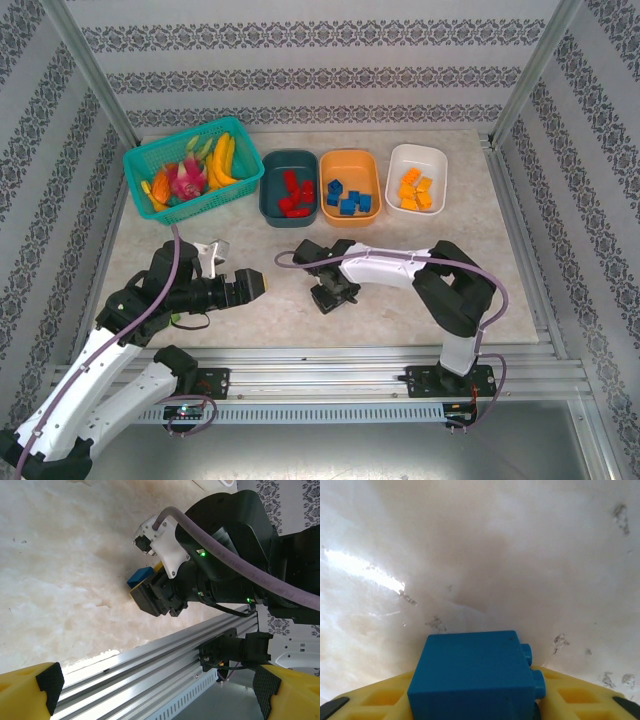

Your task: Sort the legos into containers by color

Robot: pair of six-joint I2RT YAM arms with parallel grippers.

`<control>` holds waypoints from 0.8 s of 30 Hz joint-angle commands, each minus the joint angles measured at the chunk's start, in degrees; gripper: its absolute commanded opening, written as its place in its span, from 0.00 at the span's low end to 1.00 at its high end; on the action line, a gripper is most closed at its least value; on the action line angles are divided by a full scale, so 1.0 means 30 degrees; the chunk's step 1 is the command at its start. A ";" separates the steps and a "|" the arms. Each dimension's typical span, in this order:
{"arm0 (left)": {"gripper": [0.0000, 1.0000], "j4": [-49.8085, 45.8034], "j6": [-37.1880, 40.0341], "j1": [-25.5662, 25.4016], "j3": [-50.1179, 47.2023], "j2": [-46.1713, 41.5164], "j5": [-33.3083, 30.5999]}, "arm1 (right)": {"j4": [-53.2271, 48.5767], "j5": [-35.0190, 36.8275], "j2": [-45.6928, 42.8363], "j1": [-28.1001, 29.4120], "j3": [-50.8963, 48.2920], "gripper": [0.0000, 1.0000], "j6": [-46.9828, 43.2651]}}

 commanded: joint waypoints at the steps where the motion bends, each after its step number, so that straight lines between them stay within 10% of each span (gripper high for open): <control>1: 0.99 -0.0084 -0.0258 -0.0228 -0.0038 -0.0294 -0.0346 | -0.0001 -0.0003 0.0533 -0.0156 0.0494 0.44 -0.0391; 11: 0.99 0.0972 -0.0925 -0.0228 0.0062 0.0068 -0.0742 | -0.1153 -0.0088 -0.2086 -0.1093 0.1284 0.32 0.0613; 24: 0.99 0.6657 -0.1277 -0.0433 0.6036 0.9077 -0.1622 | -0.2063 -0.1814 -0.0766 -0.8270 0.9389 0.33 0.1670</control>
